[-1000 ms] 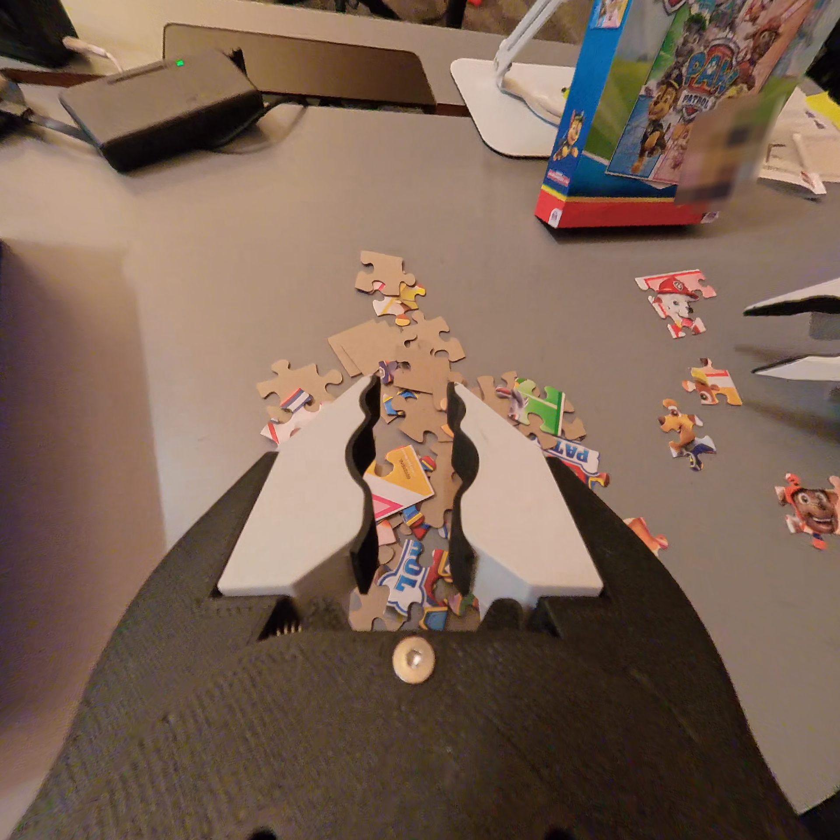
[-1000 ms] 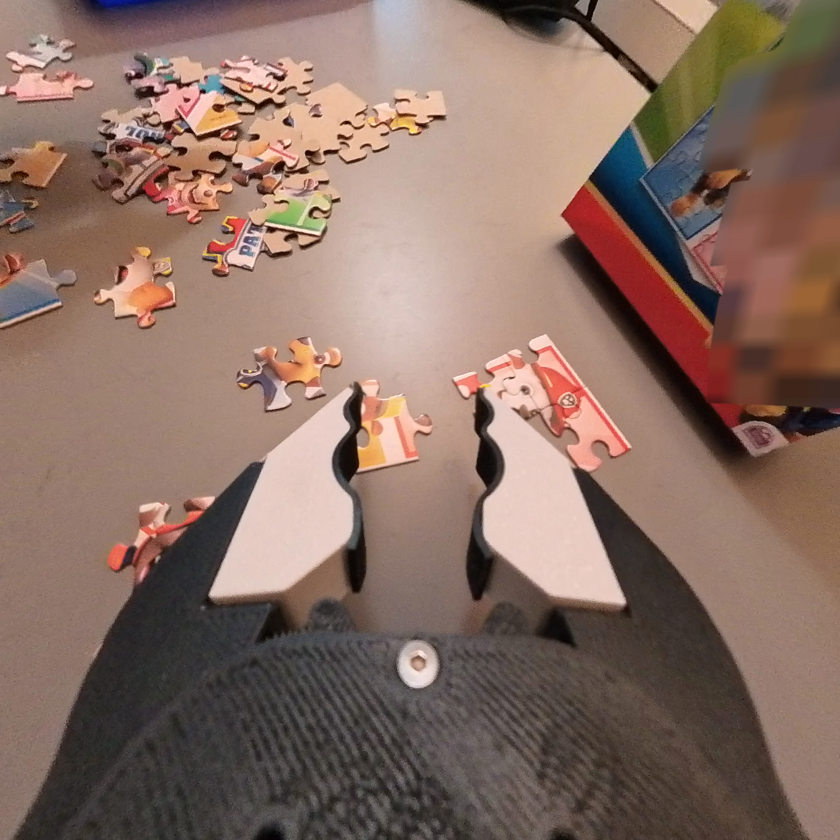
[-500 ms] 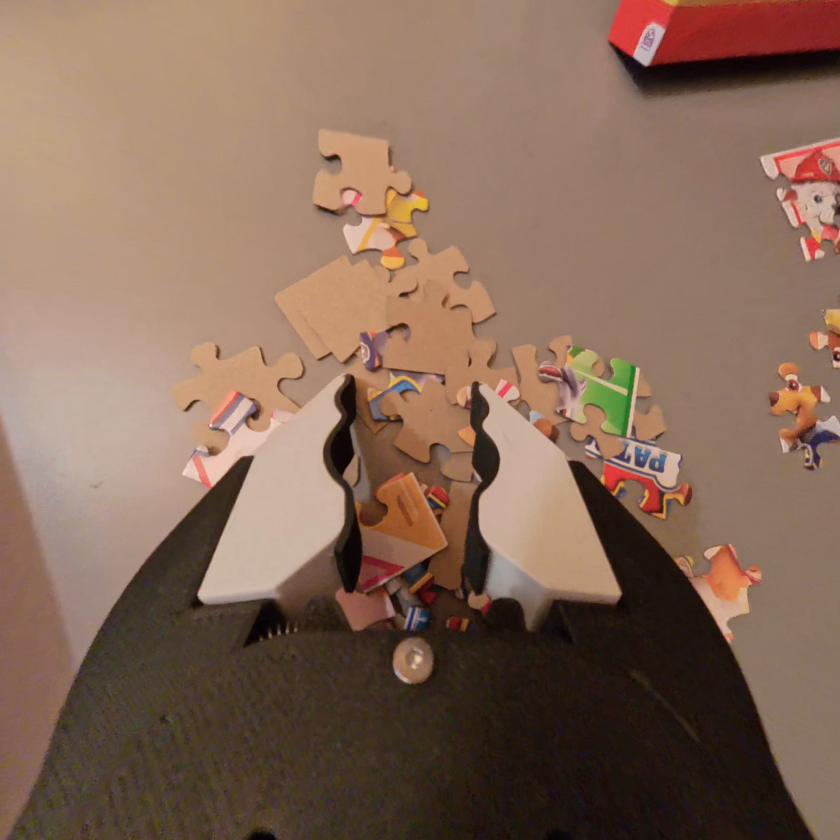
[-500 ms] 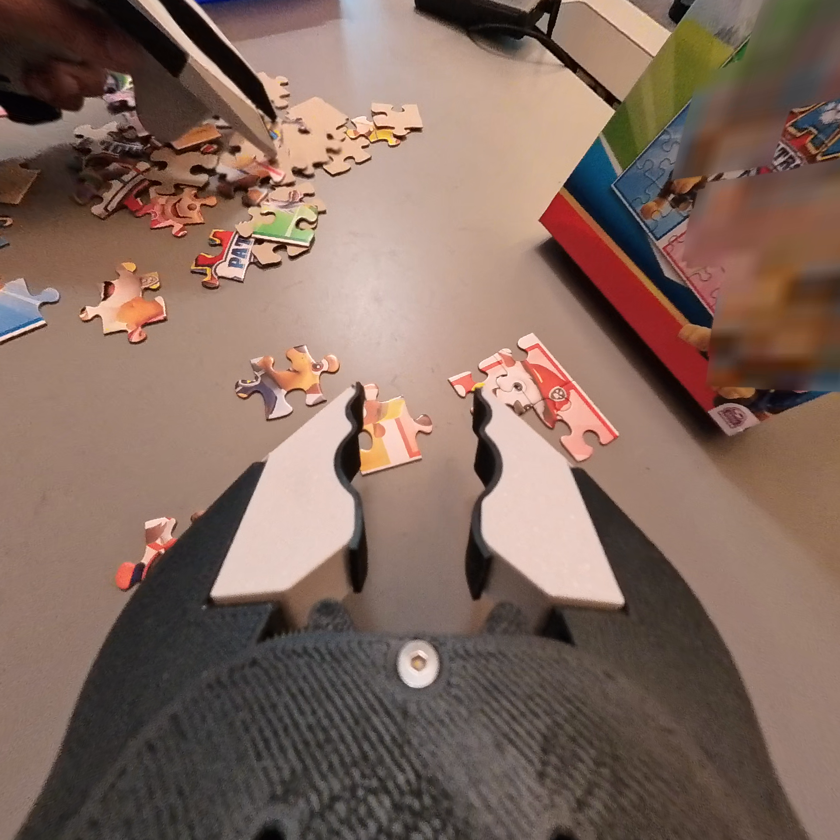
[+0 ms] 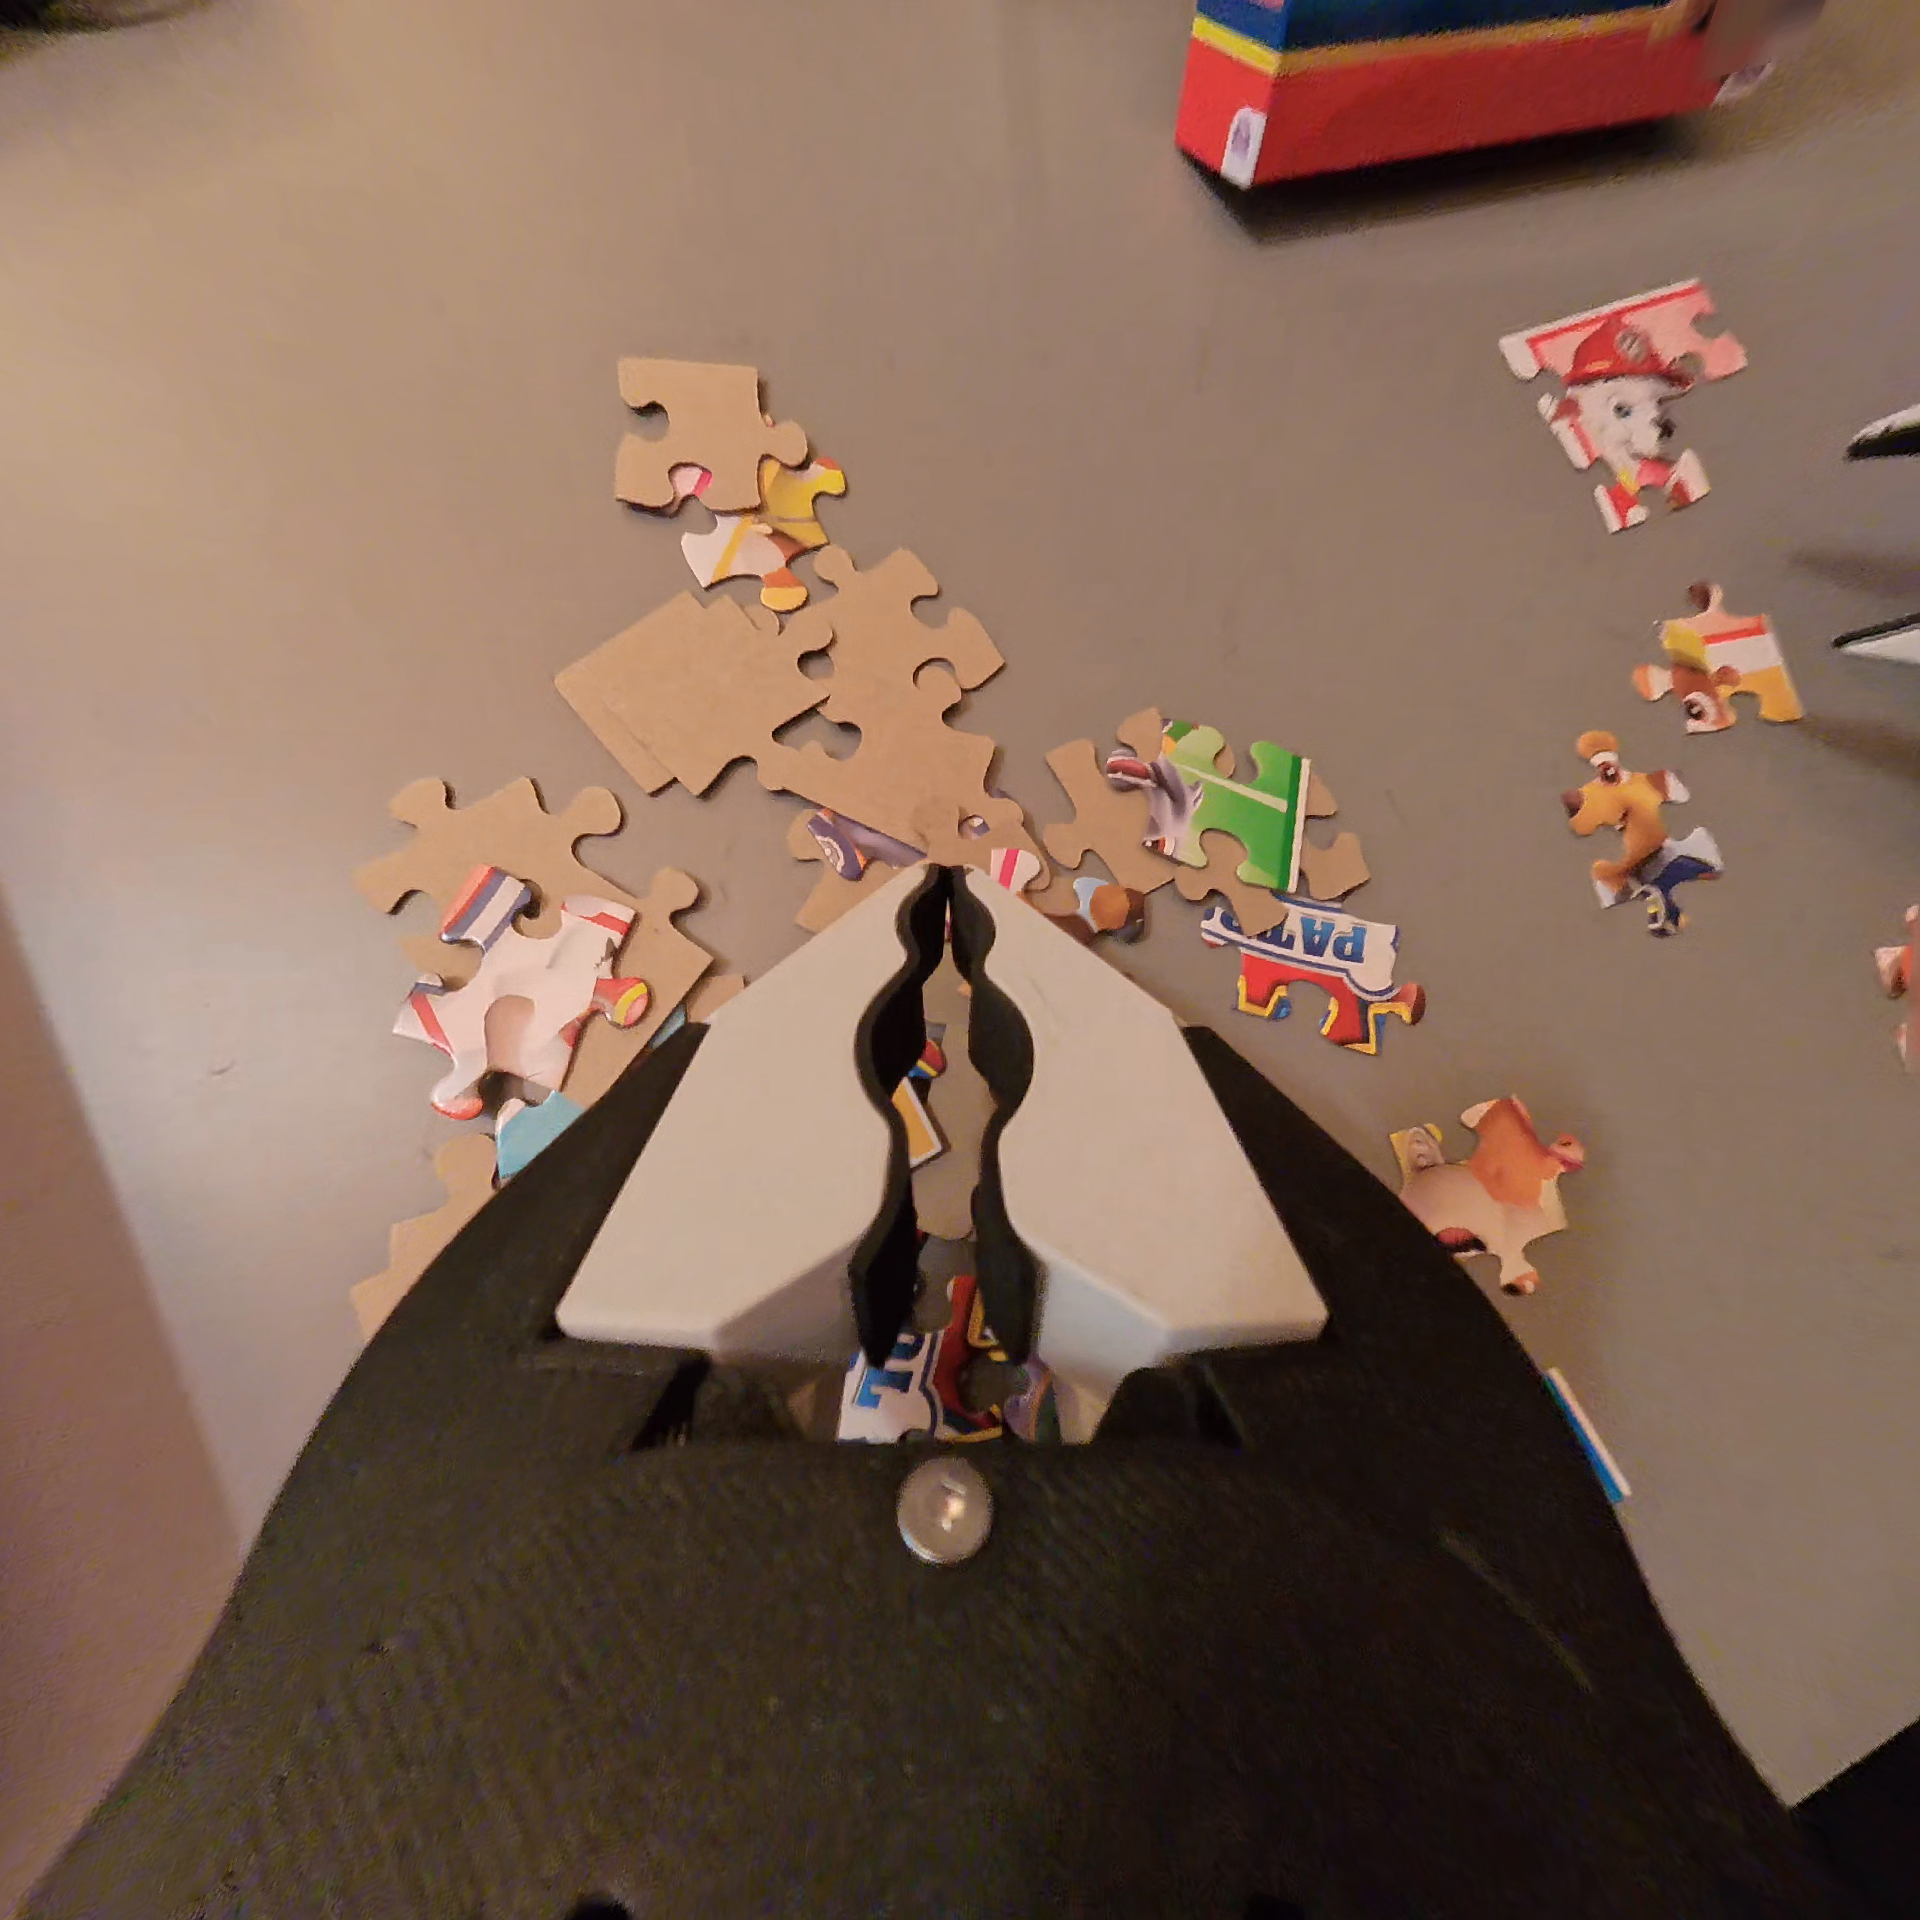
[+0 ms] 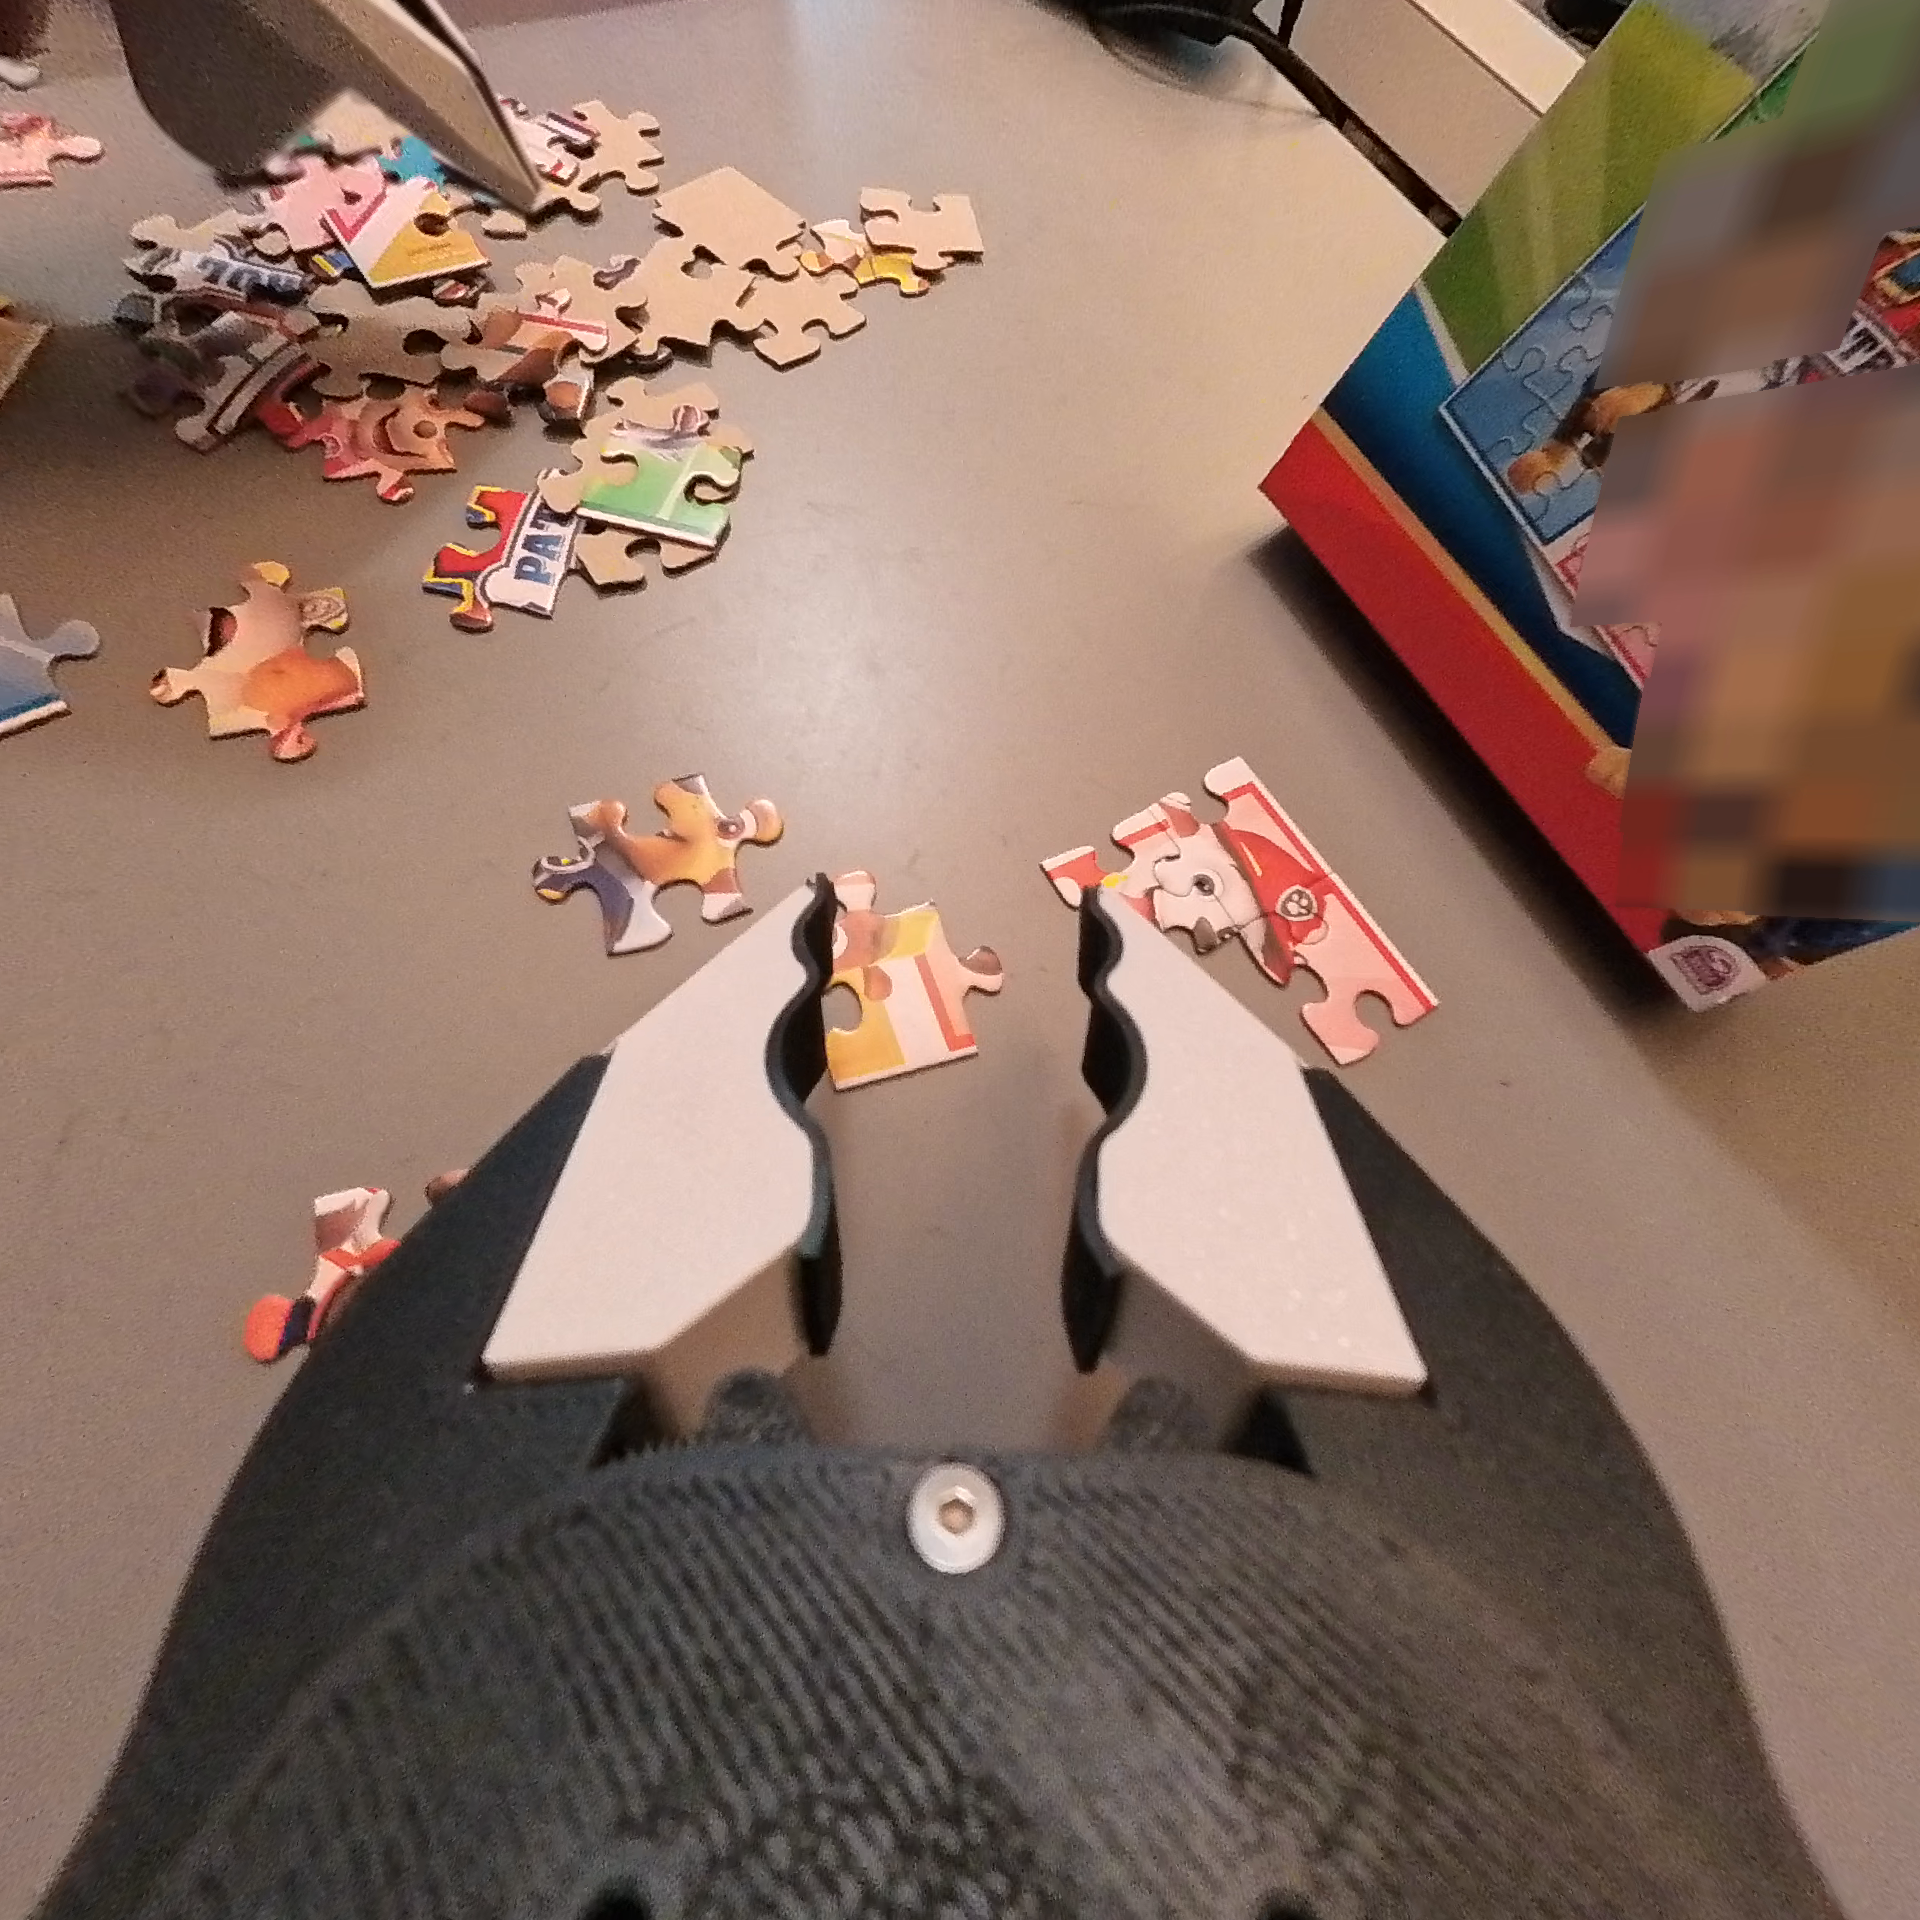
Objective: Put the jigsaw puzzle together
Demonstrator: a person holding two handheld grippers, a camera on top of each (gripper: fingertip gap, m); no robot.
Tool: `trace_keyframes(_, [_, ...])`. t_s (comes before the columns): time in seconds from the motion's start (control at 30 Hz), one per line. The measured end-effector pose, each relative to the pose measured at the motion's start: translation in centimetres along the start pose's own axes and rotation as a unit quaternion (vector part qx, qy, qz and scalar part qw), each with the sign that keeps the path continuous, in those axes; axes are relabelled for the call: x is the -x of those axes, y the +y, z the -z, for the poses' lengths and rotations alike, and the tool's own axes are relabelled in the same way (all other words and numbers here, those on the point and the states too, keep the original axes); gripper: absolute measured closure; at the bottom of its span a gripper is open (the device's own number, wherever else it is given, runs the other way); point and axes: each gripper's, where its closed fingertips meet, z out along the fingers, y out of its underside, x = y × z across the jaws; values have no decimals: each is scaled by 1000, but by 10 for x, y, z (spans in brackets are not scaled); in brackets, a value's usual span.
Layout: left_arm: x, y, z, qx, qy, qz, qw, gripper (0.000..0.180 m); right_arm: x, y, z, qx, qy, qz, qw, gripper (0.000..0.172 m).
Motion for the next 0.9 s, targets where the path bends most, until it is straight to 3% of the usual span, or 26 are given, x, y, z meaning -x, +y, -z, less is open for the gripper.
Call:
trace_keyframes(0.07, [3, -7, -2, -12, 1, 18, 1000, 180, 1, -1, 0, -2, 0, 0, 1000, 126])
trace_keyframes(0.2, [11, -18, -23, -10, -2, 39, 999, 132, 2, -2, 1, -3, 2, 5, 1000, 126])
trace_keyframes(0.27, [8, -14, -36, 20, -3, 33, 999, 119, 1, -3, 2, -3, 6, 7, 1000, 127])
trace_keyframes(0.4, [6, -8, -45, 54, -38, -11, 998, 118, -2, -1, 4, -7, 10, 2, 1000, 127])
trace_keyframes(0.47, [11, -5, -44, 68, -68, -30, 995, 136, -3, 0, 4, -8, 8, -1, 1000, 127])
trace_keyframes(0.53, [10, -4, -42, 70, -66, -34, 995, 138, -3, 0, 3, -7, 7, 0, 1000, 127])
trace_keyframes(0.7, [5, -14, -29, 17, -34, 2, 999, 139, -3, -1, 3, -8, 8, 3, 1000, 128])
trace_keyframes(0.8, [-24, -45, -5, -88, 101, 81, 988, 139, -1, -9, 4, -17, 9, 7, 1000, 128])
trace_keyframes(0.83, [-40, -60, 10, -132, 185, 122, 966, 139, 1, -15, 4, -24, 7, 12, 1000, 127])
trace_keyframes(0.9, [-59, -86, 46, -203, 340, 204, 895, 139, 8, -31, 4, -43, 2, 25, 999, 127])
